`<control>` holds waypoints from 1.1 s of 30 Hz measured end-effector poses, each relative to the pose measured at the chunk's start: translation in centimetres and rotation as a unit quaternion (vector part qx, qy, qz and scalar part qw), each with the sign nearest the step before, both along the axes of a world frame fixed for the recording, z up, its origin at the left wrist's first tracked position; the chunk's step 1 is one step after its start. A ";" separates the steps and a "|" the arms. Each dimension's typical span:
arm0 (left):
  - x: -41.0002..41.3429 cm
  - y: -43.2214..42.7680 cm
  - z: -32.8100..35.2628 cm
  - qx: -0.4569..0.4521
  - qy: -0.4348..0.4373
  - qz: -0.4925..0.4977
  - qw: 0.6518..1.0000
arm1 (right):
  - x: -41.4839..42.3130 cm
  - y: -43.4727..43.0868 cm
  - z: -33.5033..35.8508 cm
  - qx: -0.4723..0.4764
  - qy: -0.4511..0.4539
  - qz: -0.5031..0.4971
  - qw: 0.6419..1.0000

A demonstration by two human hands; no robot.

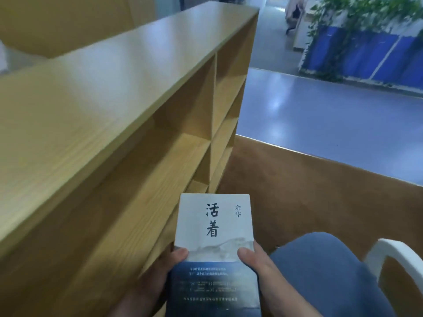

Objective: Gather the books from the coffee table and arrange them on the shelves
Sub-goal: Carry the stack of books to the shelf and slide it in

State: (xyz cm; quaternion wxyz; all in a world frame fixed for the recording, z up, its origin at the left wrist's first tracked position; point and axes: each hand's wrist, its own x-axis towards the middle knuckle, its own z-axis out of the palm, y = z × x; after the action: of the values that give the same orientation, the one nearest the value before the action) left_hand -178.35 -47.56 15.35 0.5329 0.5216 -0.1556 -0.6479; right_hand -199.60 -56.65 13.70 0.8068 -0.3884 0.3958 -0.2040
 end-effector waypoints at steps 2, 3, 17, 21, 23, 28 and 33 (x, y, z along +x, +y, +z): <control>1.0 -0.2 0.2 0.011 -0.015 0.062 0.998 | 2.1 -2.3 0.2 -0.009 -0.001 0.044 0.999; 1.5 -0.2 0.4 0.017 -0.015 0.088 0.996 | 3.1 -3.3 0.3 -0.015 -0.004 0.069 0.997; 3.7 -2.7 0.4 0.102 -0.016 0.337 0.936 | 16.4 -15.9 1.7 -0.127 0.002 0.408 0.904; 3.3 -3.2 0.2 0.114 -0.017 0.381 0.917 | 18.0 -17.1 1.0 -0.107 -0.008 0.439 0.892; 3.3 -3.3 0.4 0.118 -0.017 0.387 0.914 | 18.4 -17.2 0.7 -0.080 -0.003 0.442 0.894; 3.7 -2.0 0.2 0.128 -0.004 0.396 0.909 | 18.7 -15.8 0.4 -0.061 -0.036 0.449 0.891; 4.8 0.9 -0.3 0.106 -0.021 0.419 0.901 | 19.8 -12.7 0.7 -0.122 -0.061 0.452 0.882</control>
State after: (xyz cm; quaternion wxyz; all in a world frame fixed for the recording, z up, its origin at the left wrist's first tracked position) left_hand -173.54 -46.71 15.05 0.6934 0.6055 0.1364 -0.3661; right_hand -179.75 -69.39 14.42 0.7802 -0.6071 0.0999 0.1128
